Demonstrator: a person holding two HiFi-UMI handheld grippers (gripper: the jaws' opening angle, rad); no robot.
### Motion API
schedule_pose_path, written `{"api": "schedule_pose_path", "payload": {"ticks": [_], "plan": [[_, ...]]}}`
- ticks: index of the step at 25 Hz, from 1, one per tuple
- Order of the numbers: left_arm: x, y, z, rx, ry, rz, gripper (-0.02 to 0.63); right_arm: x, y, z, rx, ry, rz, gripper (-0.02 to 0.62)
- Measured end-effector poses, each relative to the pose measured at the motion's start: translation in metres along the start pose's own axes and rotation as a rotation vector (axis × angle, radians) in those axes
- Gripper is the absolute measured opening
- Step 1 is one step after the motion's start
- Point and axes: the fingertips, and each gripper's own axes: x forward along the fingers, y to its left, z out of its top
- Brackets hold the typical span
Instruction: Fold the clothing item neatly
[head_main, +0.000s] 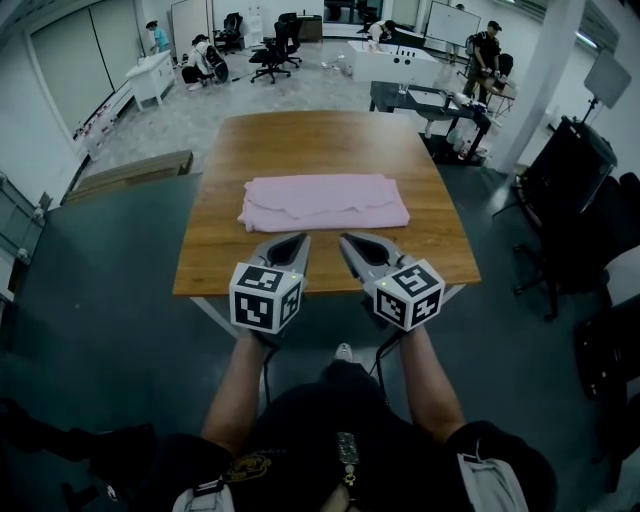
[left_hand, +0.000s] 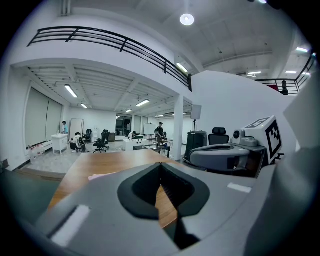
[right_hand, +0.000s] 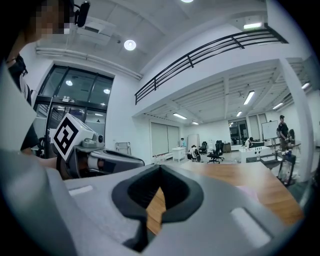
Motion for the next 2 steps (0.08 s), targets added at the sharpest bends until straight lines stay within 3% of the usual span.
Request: {"api": "schedule_pose_path", "payload": {"ticks": [2], "plan": [[0.0015,-0.0009,0.0021,0.005,-0.002,0.000,0.008,0.0005,-0.0004,0.0017,-0.004,-0.001,0.000,0.002]]}}
